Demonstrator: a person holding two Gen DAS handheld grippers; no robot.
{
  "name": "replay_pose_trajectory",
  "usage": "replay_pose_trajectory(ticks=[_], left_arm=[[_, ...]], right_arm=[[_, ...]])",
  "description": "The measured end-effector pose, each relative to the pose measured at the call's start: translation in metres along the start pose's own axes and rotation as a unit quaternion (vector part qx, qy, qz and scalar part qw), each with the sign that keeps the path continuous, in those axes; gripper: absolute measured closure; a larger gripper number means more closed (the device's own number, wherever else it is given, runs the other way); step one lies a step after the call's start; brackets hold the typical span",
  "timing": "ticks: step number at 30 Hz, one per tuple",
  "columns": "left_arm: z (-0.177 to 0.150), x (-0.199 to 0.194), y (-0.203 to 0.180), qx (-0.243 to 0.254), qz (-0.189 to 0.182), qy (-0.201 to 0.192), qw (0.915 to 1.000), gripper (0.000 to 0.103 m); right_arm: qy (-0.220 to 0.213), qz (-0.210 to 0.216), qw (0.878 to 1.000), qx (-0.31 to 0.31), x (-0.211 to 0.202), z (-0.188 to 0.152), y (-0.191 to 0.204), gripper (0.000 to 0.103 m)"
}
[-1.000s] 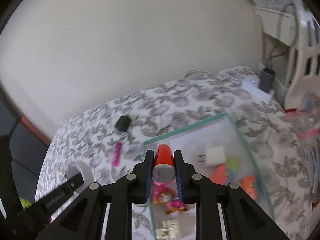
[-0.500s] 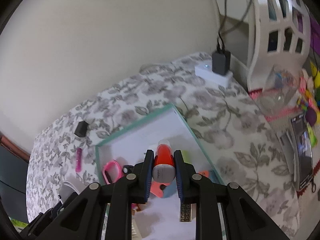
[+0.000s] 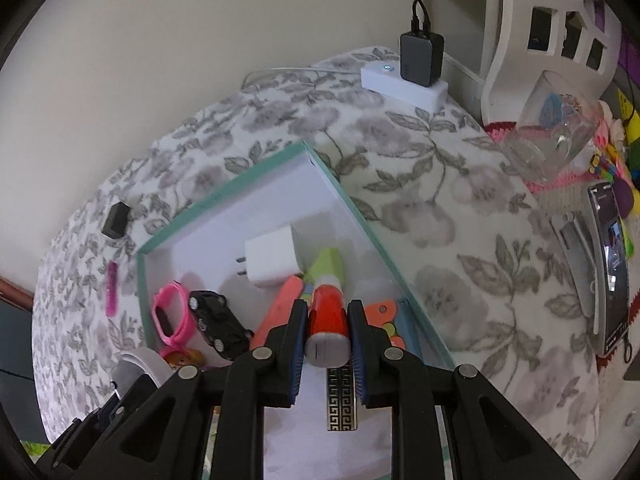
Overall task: Organize rigid objects
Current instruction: 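Carry the earbud case to the tray with the left tool while the right tool carries the spray bottle there, then open both tools to drop the earbud case and spray bottle into the tray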
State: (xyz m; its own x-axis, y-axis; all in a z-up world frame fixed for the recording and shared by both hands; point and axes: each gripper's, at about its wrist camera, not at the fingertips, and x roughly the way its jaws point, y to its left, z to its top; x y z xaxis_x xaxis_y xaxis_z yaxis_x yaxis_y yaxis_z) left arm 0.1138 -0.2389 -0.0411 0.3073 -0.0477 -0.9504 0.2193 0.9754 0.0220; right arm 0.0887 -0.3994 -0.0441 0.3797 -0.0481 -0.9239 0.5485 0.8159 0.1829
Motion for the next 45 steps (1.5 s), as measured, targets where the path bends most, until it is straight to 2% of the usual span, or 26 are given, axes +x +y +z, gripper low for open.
replay_pose_trajectory(ticks=[16, 20, 23, 27, 31, 35, 38, 39, 42, 45], left_arm=[[0.000, 0.008, 0.001, -0.002, -0.006, 0.017, 0.9998, 0.089], [0.001, 0.007, 0.001, -0.003, -0.006, 0.017, 0.9998, 0.086], [0.002, 0.005, 0.001, -0.003, -0.006, 0.013, 0.9999, 0.075], [0.003, 0.002, 0.001, -0.004, -0.007, 0.008, 0.9999, 0.073], [0.005, -0.001, 0.002, -0.007, -0.005, 0.005, 0.9999, 0.073], [0.007, -0.004, 0.008, -0.018, -0.003, 0.000, 0.9998, 0.072], [0.009, -0.007, 0.014, -0.029, 0.006, -0.006, 0.9995, 0.061], [0.009, -0.007, 0.016, -0.034, 0.008, -0.007, 0.9994, 0.054], [0.011, -0.006, 0.026, -0.055, 0.017, -0.006, 0.9983, 0.038], [0.012, -0.005, 0.035, -0.074, 0.028, -0.005, 0.9969, 0.033]], right_arm=[[0.025, -0.012, 1.000, 0.006, 0.010, -0.003, -0.003, 0.080], [0.025, -0.018, 1.000, 0.004, 0.010, -0.003, -0.002, 0.080], [0.024, -0.019, 1.000, 0.004, 0.009, -0.003, -0.002, 0.080], [0.018, -0.025, 1.000, -0.004, 0.006, -0.001, 0.000, 0.078], [0.010, -0.033, 0.999, -0.009, 0.003, 0.001, 0.002, 0.069], [0.001, -0.033, 0.999, -0.014, -0.001, 0.003, 0.004, 0.069], [-0.004, -0.026, 0.999, -0.021, -0.002, 0.003, 0.009, 0.064], [-0.003, -0.023, 0.999, -0.023, -0.002, 0.003, 0.010, 0.059], [0.000, -0.016, 0.999, -0.034, 0.000, 0.002, 0.017, 0.056], [-0.001, -0.008, 0.999, -0.044, 0.000, 0.000, 0.023, 0.045]])
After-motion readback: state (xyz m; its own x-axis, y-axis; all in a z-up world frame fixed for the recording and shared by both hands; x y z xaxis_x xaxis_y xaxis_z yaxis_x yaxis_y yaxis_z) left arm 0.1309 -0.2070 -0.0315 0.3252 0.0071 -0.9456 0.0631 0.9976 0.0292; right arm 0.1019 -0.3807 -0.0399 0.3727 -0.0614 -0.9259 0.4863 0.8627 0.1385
